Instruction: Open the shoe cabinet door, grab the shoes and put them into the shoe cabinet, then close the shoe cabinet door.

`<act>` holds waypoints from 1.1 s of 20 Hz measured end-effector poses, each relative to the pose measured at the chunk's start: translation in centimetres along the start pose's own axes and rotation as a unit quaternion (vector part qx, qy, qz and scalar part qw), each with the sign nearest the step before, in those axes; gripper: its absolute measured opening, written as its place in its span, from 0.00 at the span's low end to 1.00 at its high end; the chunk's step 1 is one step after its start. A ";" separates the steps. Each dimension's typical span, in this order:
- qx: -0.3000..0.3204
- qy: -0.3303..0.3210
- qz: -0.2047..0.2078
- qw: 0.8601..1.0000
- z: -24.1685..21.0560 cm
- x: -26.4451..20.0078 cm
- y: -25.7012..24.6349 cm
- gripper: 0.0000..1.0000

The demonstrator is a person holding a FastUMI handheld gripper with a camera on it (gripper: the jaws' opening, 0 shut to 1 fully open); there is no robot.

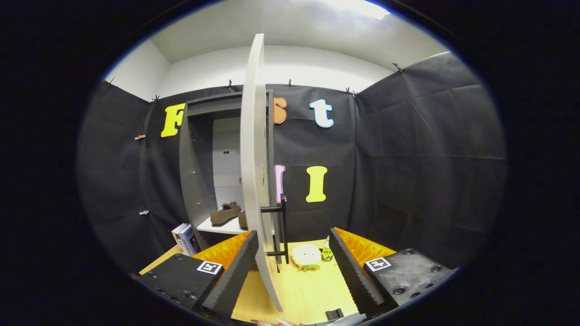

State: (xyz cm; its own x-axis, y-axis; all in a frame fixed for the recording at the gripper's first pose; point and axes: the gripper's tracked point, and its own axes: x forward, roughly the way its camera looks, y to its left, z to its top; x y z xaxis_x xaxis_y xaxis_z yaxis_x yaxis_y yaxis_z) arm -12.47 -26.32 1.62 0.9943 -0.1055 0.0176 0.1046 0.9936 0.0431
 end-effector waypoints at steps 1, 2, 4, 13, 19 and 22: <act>0.002 0.001 0.002 1.000 0.0 0.7 -0.4 0.98; 0.004 0.000 0.005 1.000 -0.1 1.2 -0.6 0.98; 0.010 0.006 0.015 1.000 -0.3 2.4 -0.7 0.98; 0.009 0.011 0.036 0.999 -1.4 3.0 3.4 0.98; 0.018 0.010 0.056 0.998 -2.0 3.8 12.5 0.98; 0.023 0.009 0.050 0.998 -2.5 4.8 16.6 0.98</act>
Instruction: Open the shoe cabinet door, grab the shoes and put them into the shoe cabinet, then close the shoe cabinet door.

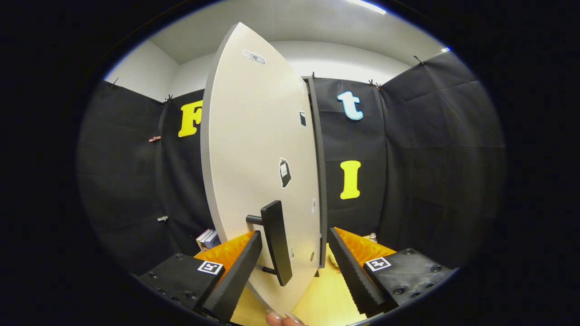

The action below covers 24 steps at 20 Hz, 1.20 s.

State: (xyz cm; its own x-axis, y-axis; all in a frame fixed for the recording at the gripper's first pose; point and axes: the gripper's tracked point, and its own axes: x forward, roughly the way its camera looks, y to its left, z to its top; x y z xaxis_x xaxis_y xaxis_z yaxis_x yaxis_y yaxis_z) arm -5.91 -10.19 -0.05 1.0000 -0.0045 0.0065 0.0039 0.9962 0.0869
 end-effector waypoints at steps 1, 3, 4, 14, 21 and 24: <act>-0.001 -0.003 -0.001 1.000 -0.1 0.5 1.3 0.98; -0.004 -0.008 -0.007 1.000 -0.3 1.9 3.6 0.98; -0.004 -0.011 -0.008 1.000 -0.5 2.6 4.7 0.98; -0.009 -0.002 0.039 0.999 -2.4 10.5 15.5 1.00; -0.036 -0.018 0.046 0.998 -1.1 9.7 16.4 0.99; -0.048 -0.016 0.039 0.998 -1.2 9.3 15.8 0.99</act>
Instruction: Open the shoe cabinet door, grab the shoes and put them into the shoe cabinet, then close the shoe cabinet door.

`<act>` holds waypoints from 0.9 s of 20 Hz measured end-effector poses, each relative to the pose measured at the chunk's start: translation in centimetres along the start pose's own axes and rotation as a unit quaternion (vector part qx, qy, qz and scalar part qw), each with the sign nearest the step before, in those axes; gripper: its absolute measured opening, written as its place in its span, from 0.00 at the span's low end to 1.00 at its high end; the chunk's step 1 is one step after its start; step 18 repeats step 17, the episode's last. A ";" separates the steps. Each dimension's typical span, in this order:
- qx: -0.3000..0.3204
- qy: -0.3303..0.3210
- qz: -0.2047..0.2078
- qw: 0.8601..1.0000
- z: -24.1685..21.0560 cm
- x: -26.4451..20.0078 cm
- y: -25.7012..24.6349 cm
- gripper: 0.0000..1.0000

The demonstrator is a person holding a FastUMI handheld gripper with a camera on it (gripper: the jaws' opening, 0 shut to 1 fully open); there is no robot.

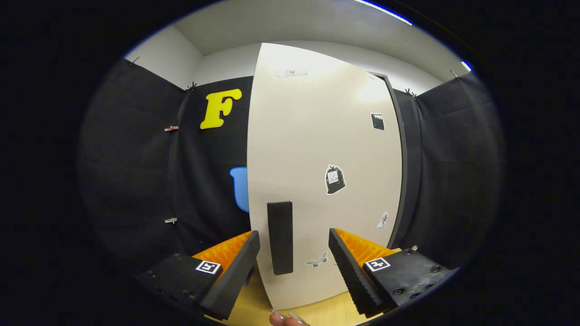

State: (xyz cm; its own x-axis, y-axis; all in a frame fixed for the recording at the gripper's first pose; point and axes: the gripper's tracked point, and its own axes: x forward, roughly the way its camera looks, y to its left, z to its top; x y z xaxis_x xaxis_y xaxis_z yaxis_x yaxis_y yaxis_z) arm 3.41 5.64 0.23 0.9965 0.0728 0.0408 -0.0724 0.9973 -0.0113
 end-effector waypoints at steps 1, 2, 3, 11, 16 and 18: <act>-0.003 0.000 -0.001 1.000 0.1 -0.2 -0.1 0.99; -0.005 -0.001 0.000 1.000 0.1 -0.3 -0.1 0.99; -0.008 0.000 0.001 1.000 0.1 -0.4 0.0 0.99; -0.014 -0.004 0.003 1.000 0.2 -0.3 -0.2 0.98; -0.012 -0.006 0.001 1.000 0.2 -0.4 -0.6 0.98; -0.010 -0.006 0.001 1.000 0.2 -0.4 -0.6 0.98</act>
